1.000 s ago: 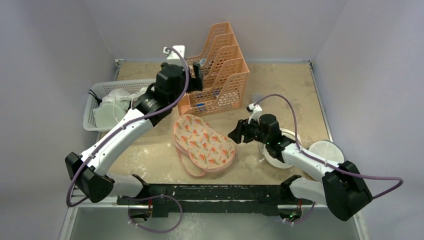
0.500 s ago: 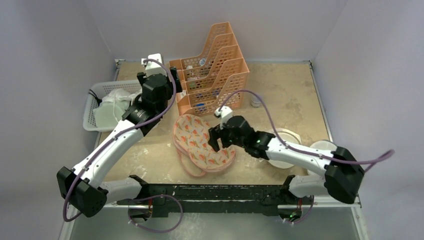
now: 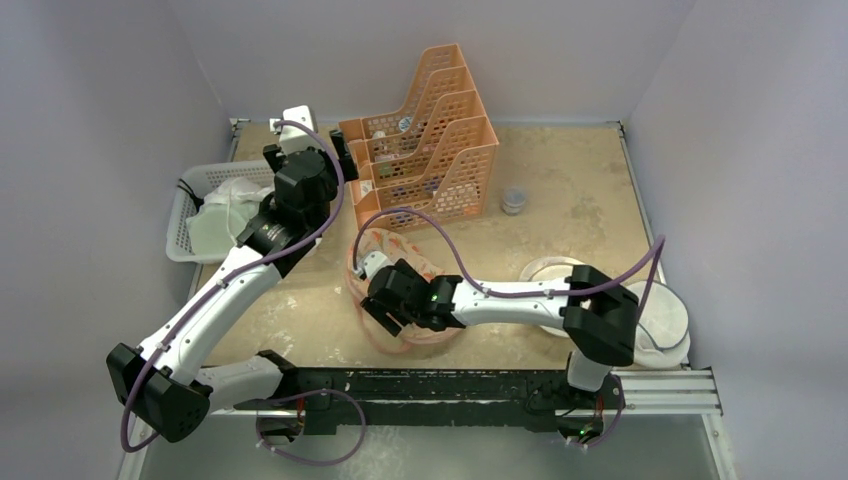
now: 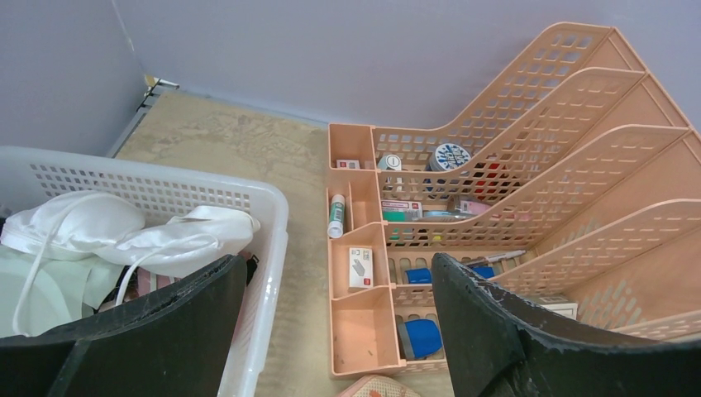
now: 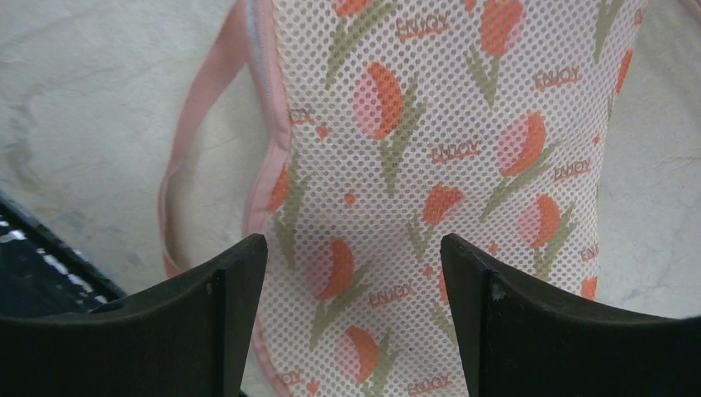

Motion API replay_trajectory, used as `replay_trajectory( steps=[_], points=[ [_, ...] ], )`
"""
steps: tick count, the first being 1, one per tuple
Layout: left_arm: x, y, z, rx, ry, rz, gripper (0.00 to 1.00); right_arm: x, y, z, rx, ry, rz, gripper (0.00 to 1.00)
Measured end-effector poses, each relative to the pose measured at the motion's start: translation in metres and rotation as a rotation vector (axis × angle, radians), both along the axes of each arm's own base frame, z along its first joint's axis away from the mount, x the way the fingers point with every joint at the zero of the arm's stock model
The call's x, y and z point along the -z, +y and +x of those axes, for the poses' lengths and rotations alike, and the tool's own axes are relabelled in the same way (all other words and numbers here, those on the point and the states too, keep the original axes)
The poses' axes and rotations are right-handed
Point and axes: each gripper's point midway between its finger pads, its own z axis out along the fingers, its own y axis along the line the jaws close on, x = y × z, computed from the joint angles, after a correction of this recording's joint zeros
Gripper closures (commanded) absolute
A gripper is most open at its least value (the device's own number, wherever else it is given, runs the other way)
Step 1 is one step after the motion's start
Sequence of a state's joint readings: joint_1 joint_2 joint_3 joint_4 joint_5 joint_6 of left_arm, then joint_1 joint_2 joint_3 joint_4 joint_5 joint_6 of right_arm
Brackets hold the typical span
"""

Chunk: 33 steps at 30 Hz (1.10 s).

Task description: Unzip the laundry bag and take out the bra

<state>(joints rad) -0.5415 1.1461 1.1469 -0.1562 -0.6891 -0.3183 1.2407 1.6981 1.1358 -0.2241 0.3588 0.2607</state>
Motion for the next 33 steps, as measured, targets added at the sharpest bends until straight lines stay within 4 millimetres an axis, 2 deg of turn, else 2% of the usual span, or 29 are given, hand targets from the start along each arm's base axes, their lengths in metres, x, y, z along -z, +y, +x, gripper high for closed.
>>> replay_trajectory(
  steps=[5,10,14,21,29,33],
  points=[
    [0.000,0.000,0.000,0.000,-0.001,0.001,0.18,0.018,-0.010,0.001,0.012,0.001,-0.083,0.28],
    [-0.001,0.000,0.000,0.000,-0.005,-0.001,0.18,0.018,-0.013,0.002,0.020,-0.007,-0.095,0.37],
    [-0.001,0.000,0.000,0.000,-0.004,0.004,0.18,0.018,-0.012,0.002,0.019,-0.005,-0.095,0.29],
    [-0.001,0.000,0.000,0.001,-0.003,0.005,0.18,0.017,-0.006,-0.007,-0.014,0.018,-0.076,0.23],
    [-0.001,0.000,0.000,0.002,-0.003,0.006,0.18,0.008,0.009,-0.013,-0.039,0.022,-0.037,0.24],
    [0.000,-0.001,0.001,0.004,0.000,0.007,0.18,0.015,0.016,-0.014,-0.045,0.024,-0.066,0.28]
  ],
)
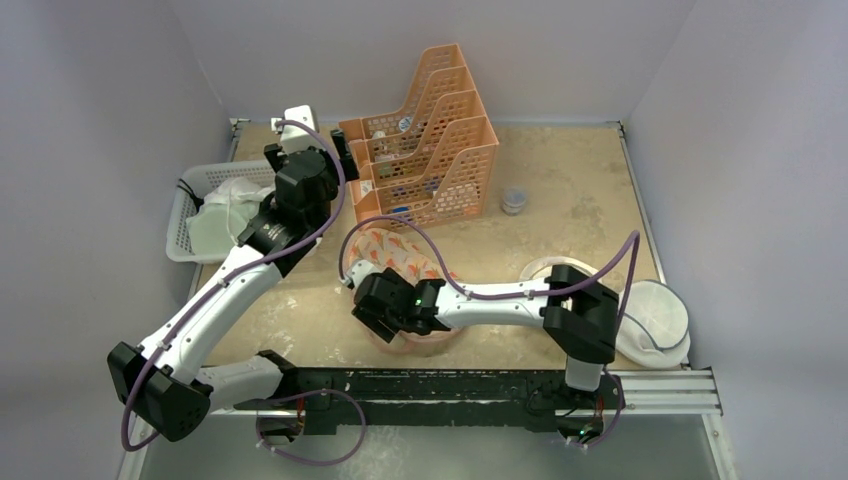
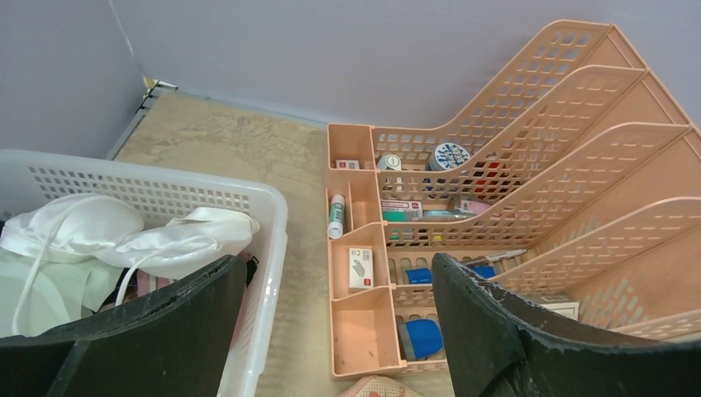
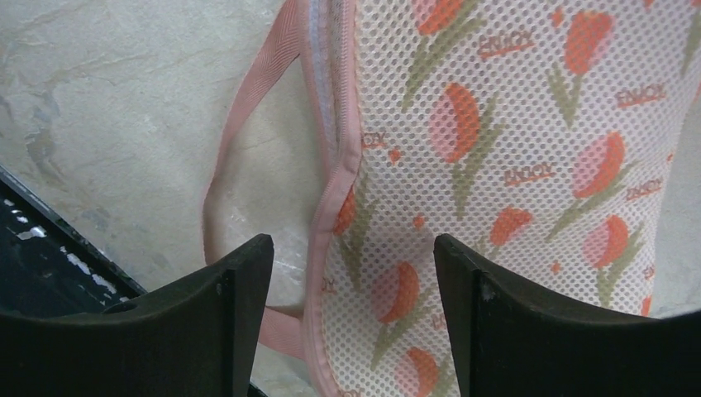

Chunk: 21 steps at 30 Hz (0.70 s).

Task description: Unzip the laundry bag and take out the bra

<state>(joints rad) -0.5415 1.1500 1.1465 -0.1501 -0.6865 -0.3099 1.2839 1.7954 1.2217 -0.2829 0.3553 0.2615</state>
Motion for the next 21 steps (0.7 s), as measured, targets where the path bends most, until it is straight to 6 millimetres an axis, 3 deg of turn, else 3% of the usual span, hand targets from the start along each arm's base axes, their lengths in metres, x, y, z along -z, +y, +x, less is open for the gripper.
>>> replay_trajectory(
  steps=[6,12,21],
  points=[
    [0.003,-0.002,0.002,0.007,0.007,0.003,0.18,0.014,-0.004,-0.001,0.004,-0.001,-0.059,0.34],
    [0.005,-0.004,0.003,0.012,0.012,0.005,0.18,0.021,-0.008,0.002,0.026,-0.015,-0.107,0.47],
    [0.006,-0.005,0.003,0.020,0.016,0.006,0.18,0.008,-0.008,0.003,0.037,-0.027,-0.074,0.71]
  ],
)
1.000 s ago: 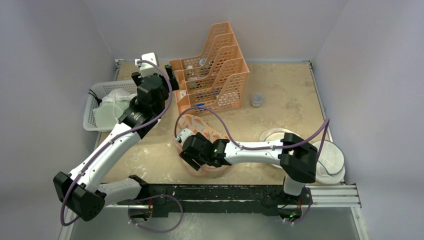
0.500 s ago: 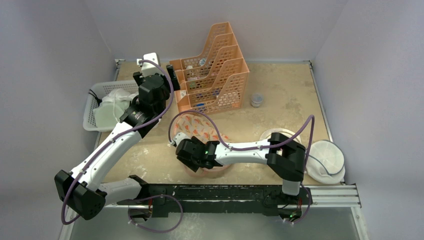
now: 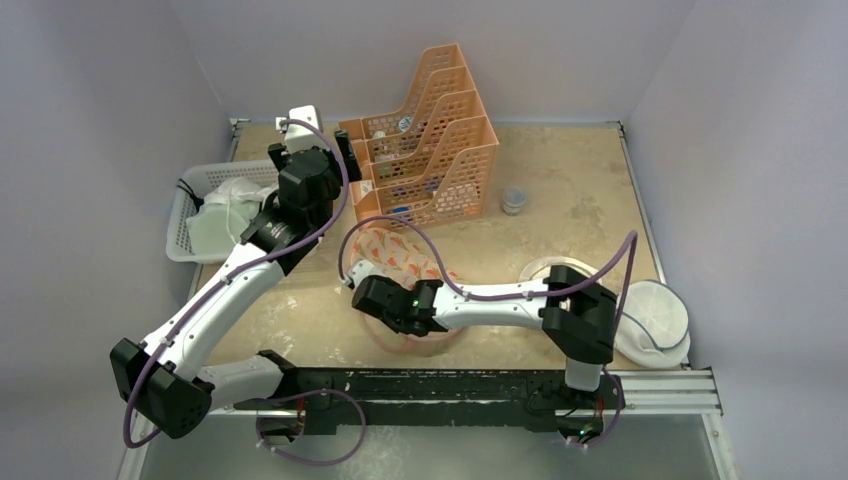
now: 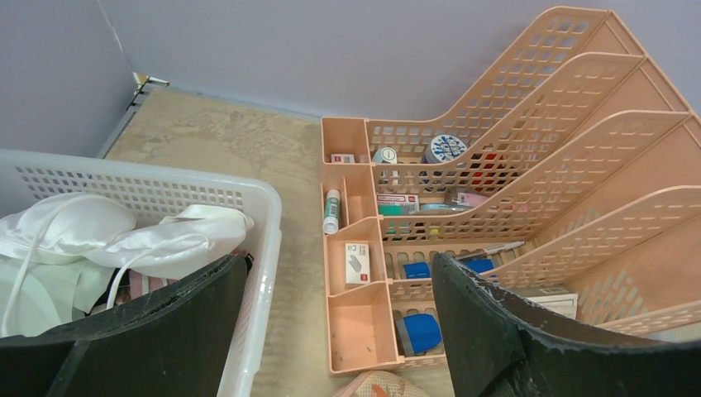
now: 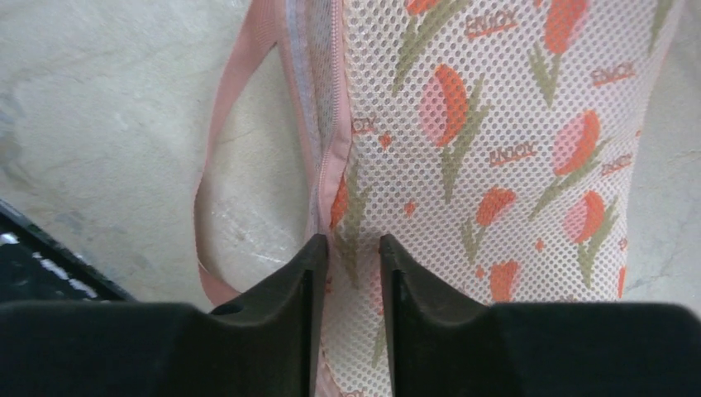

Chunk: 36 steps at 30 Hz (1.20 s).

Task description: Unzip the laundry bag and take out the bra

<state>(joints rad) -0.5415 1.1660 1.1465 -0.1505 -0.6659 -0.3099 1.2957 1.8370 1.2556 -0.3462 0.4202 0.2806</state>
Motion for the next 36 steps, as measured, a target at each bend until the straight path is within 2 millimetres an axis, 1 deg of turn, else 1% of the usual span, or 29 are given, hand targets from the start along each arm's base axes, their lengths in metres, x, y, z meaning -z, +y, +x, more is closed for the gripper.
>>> replay_trajectory(
  steps=[5,9,10,15,22,26,28,33,36],
  points=[
    [0.000,0.000,0.000,0.001,0.000,0.000,0.18,-0.021,0.004,0.001,0.005,-0.013,0.064,0.85],
    [0.001,-0.002,0.001,0.007,0.003,0.000,0.18,-0.028,0.006,-0.001,0.001,-0.005,0.088,0.98],
    [0.001,-0.002,0.001,0.007,0.004,0.000,0.18,-0.029,0.006,-0.003,0.001,0.000,0.096,1.00],
    [0.003,-0.003,0.001,0.010,0.007,0.002,0.18,-0.042,0.006,-0.009,-0.007,0.017,0.153,1.00],
    [0.003,-0.003,0.001,0.012,0.007,0.002,0.18,-0.062,0.010,-0.012,0.000,0.028,0.251,1.00],
    [0.003,-0.003,0.002,0.013,0.008,0.002,0.18,-0.070,0.004,-0.012,0.016,0.080,0.350,1.00],
    [0.003,-0.003,0.002,0.014,0.008,0.001,0.18,-0.082,-0.004,-0.007,0.033,0.119,0.435,1.00],
    [0.003,-0.004,0.002,0.015,0.008,0.001,0.18,-0.141,-0.025,0.012,0.069,0.147,0.753,1.00],
    [0.003,-0.004,0.002,0.015,0.008,0.001,0.18,-0.165,-0.034,0.016,0.089,0.157,0.868,1.00]
  ],
)
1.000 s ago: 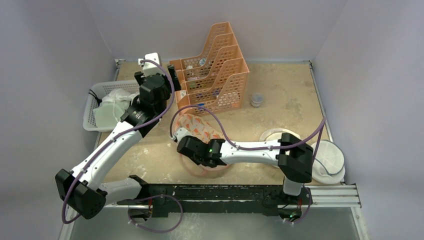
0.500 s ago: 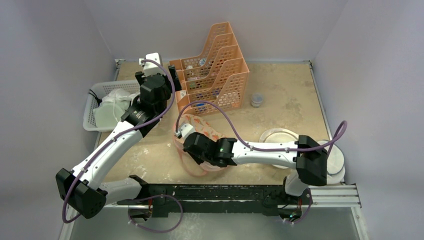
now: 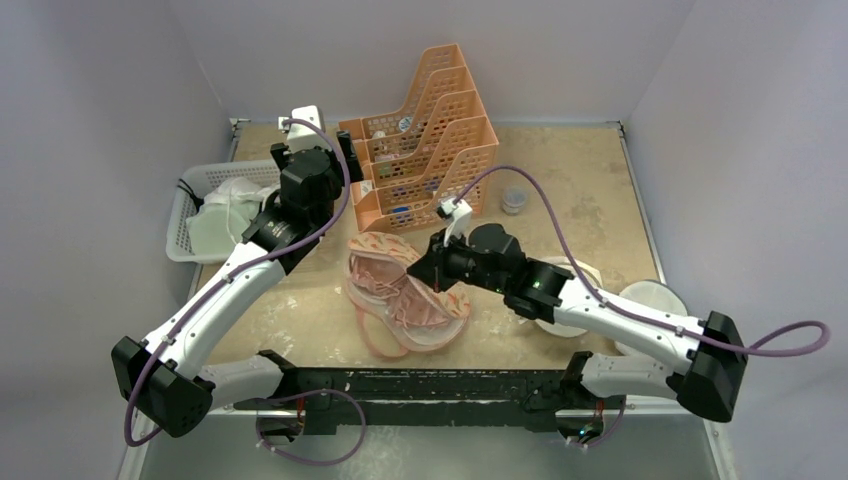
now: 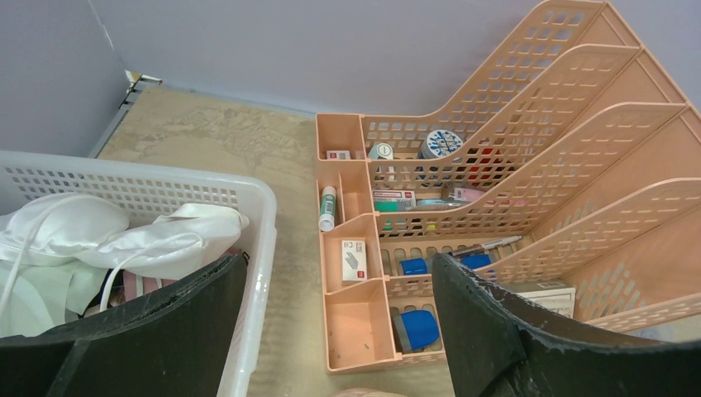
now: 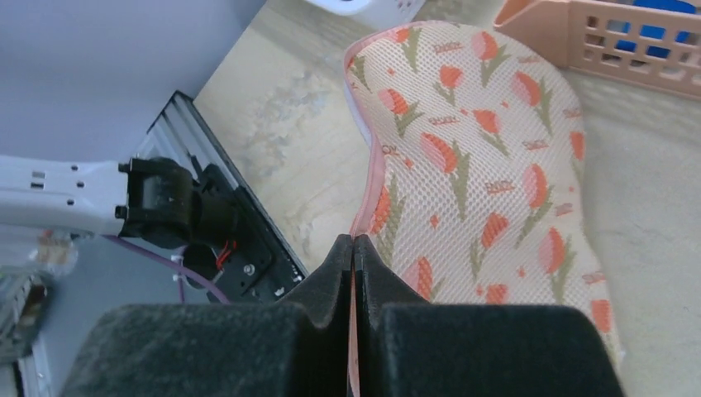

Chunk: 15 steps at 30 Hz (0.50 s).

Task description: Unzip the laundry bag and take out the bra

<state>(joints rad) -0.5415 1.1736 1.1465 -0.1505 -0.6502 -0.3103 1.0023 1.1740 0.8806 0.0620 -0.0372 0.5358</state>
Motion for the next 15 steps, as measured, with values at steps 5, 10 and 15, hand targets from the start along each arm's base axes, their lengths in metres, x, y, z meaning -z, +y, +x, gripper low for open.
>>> replay_trajectory(
  steps=[5,10,15],
  points=[
    [0.000,0.000,0.000,0.001,0.000,0.000,0.18,0.015,-0.039,0.029,0.192,0.093,0.015,1.00],
    [0.000,-0.001,0.000,0.003,0.001,0.000,0.18,0.075,-0.133,0.071,0.561,0.252,-0.042,1.00],
    [0.002,-0.002,0.001,0.008,0.005,0.001,0.18,0.113,-0.186,0.064,0.752,0.356,-0.097,1.00]
  ],
)
